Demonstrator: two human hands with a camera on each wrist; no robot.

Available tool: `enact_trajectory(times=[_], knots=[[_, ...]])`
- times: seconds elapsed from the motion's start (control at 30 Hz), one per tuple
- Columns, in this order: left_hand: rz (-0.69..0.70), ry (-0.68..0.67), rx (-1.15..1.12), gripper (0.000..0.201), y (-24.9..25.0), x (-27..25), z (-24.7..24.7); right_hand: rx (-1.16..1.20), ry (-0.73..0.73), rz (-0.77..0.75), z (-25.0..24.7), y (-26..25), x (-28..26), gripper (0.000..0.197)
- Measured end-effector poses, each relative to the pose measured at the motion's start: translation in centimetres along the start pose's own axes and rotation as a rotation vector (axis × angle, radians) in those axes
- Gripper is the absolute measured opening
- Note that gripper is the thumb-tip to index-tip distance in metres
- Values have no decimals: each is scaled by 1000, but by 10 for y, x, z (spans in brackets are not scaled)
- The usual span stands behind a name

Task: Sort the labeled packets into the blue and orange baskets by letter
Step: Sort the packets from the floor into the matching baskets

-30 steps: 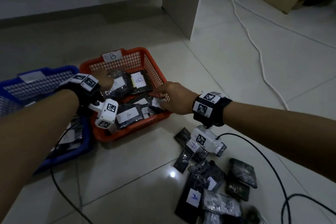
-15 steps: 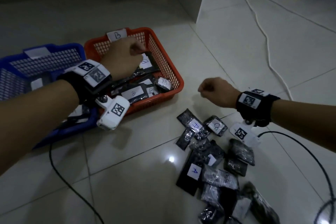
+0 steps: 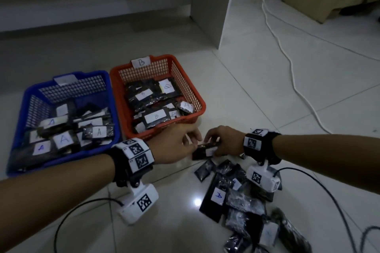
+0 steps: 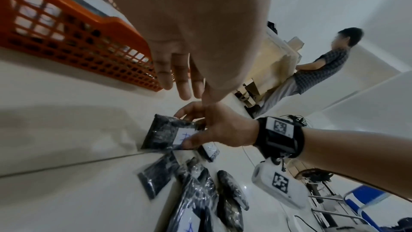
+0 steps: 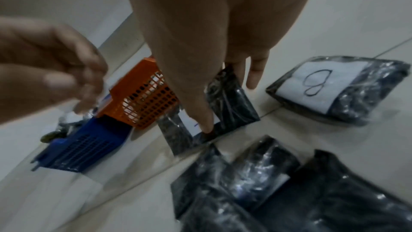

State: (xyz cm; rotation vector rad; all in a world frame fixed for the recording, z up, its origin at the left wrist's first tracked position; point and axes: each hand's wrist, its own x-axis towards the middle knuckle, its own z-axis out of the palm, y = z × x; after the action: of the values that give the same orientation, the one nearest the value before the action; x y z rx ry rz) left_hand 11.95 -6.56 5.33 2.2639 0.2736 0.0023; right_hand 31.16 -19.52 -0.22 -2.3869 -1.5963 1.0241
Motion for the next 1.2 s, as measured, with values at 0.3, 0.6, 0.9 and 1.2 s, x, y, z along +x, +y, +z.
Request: enact_trajectory(times=[0.3, 0.6, 0.9, 1.2], knots=[[-208, -18, -110, 40, -25, -32, 6, 704, 4, -113, -10, -51, -26, 43], [-283, -19, -259, 44, -36, -48, 2, -130, 43, 156, -33, 20, -26, 33], [-331, 11, -329, 90, -44, -54, 2, -136, -63, 142, -15, 38, -51, 52], [-257, 81, -399, 84, -35, -56, -2, 347, 114, 42, -18, 6, -44, 30]])
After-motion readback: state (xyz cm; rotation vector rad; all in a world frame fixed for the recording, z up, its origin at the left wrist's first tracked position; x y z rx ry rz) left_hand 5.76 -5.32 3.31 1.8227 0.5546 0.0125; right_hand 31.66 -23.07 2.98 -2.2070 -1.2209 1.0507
